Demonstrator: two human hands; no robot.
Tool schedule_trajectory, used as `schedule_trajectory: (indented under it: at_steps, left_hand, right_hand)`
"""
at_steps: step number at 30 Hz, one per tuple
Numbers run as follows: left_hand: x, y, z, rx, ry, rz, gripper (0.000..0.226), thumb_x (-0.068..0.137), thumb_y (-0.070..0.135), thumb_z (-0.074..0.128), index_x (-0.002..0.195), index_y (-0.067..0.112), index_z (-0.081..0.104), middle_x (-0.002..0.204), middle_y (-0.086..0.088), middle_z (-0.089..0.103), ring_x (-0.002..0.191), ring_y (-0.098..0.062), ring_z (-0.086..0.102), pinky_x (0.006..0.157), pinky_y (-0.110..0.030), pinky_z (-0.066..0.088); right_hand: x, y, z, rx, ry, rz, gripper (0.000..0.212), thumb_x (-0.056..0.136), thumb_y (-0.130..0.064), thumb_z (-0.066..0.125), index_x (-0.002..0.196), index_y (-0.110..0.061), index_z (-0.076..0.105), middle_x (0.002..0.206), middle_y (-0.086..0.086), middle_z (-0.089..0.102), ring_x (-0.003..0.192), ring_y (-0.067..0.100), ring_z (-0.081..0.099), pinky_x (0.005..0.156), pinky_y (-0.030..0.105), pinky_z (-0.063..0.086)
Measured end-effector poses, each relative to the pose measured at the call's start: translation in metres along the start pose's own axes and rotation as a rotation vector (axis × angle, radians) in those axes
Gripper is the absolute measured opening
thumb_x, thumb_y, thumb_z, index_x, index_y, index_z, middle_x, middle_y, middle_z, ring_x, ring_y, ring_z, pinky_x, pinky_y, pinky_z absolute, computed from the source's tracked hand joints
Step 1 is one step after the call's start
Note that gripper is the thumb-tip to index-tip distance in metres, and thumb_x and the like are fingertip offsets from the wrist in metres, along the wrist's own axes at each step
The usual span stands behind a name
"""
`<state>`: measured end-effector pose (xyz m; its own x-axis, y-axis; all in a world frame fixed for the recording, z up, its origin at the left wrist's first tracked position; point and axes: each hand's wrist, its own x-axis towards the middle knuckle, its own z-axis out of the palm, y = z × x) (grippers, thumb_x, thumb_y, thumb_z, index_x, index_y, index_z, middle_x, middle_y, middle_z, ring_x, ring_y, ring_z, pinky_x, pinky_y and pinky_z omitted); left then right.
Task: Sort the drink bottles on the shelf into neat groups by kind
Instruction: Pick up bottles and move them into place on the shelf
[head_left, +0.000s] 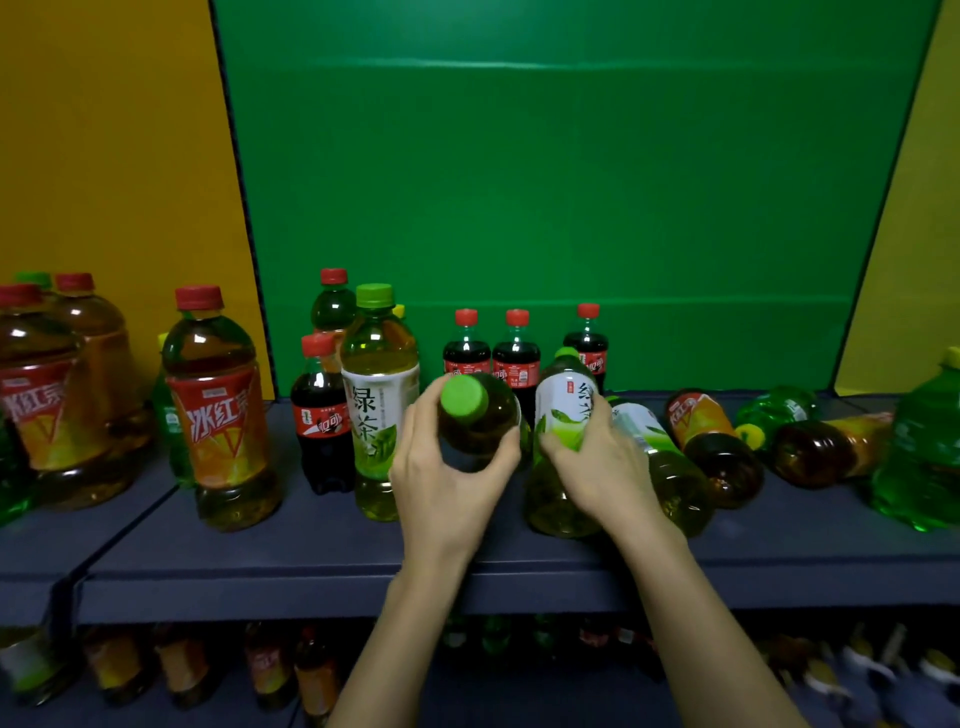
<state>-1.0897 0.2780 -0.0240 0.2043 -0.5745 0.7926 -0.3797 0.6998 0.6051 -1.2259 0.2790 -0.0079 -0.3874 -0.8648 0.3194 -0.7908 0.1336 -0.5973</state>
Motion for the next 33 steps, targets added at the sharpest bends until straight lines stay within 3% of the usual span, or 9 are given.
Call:
schedule_trajectory:
  at_steps: [5, 9, 14, 22, 28, 33]
  left_hand:
    - [0.019, 0.002, 0.024, -0.054, -0.015, 0.001, 0.068, 0.069, 0.043, 0.067, 0.127, 0.012, 0.052, 0.116, 0.003, 0.056, 0.104, 0.003, 0.048, 0.088, 0.002, 0.031]
    - [0.036, 0.003, 0.038, -0.037, -0.026, -0.069, 0.067, 0.068, 0.045, 0.067, 0.125, 0.015, 0.051, 0.116, -0.001, 0.06, 0.106, -0.013, 0.056, 0.087, -0.015, 0.038]
    - [0.056, -0.002, 0.048, 0.024, -0.07, -0.073, 0.066, 0.077, 0.036, 0.071, 0.132, 0.01, 0.043, 0.117, -0.009, 0.048, 0.11, -0.02, 0.05, 0.08, -0.013, 0.028]
    - [0.079, -0.014, 0.063, 0.014, -0.222, -0.102, 0.067, 0.084, 0.032, 0.063, 0.138, 0.009, 0.031, 0.13, -0.014, 0.041, 0.121, -0.028, 0.043, 0.095, -0.029, 0.033]
    - [0.095, -0.022, 0.075, 0.063, -0.356, -0.142, 0.07, 0.086, 0.037, 0.059, 0.139, 0.006, 0.027, 0.137, -0.018, 0.04, 0.125, -0.034, 0.04, 0.102, -0.045, 0.036]
    - [0.095, -0.023, 0.076, 0.069, -0.387, -0.162, 0.07, 0.088, 0.036, 0.056, 0.139, 0.004, 0.021, 0.14, -0.019, 0.034, 0.129, -0.034, 0.035, 0.103, -0.043, 0.034]
  right_hand:
    - [-0.019, 0.007, 0.011, 0.191, 0.184, -0.154, 0.073, 0.09, -0.041, 0.05, 0.146, -0.014, 0.01, 0.139, 0.012, 0.04, 0.121, 0.031, 0.044, 0.091, 0.035, 0.036]
    - [-0.024, 0.01, 0.018, 0.282, 0.241, -0.238, 0.079, 0.091, -0.037, 0.052, 0.148, -0.017, 0.0, 0.15, 0.007, 0.024, 0.129, 0.027, 0.035, 0.097, 0.033, 0.033]
    - [-0.022, 0.015, 0.025, 0.323, 0.272, -0.301, 0.087, 0.088, -0.034, 0.058, 0.148, -0.02, -0.004, 0.15, 0.006, 0.02, 0.132, 0.021, 0.03, 0.098, 0.031, 0.035]
    - [-0.018, 0.016, 0.031, 0.337, 0.307, -0.326, 0.091, 0.082, -0.028, 0.067, 0.147, -0.015, 0.005, 0.147, 0.005, 0.025, 0.125, 0.003, 0.021, 0.091, 0.005, 0.02]
    - [-0.018, 0.018, 0.034, 0.328, 0.306, -0.317, 0.093, 0.082, -0.03, 0.068, 0.147, -0.017, 0.003, 0.15, 0.003, 0.025, 0.127, 0.005, 0.023, 0.092, 0.008, 0.023]
    - [-0.017, 0.015, 0.034, 0.314, 0.287, -0.294, 0.093, 0.082, -0.033, 0.067, 0.147, -0.02, 0.002, 0.15, 0.001, 0.025, 0.131, 0.016, 0.031, 0.1, 0.029, 0.036]
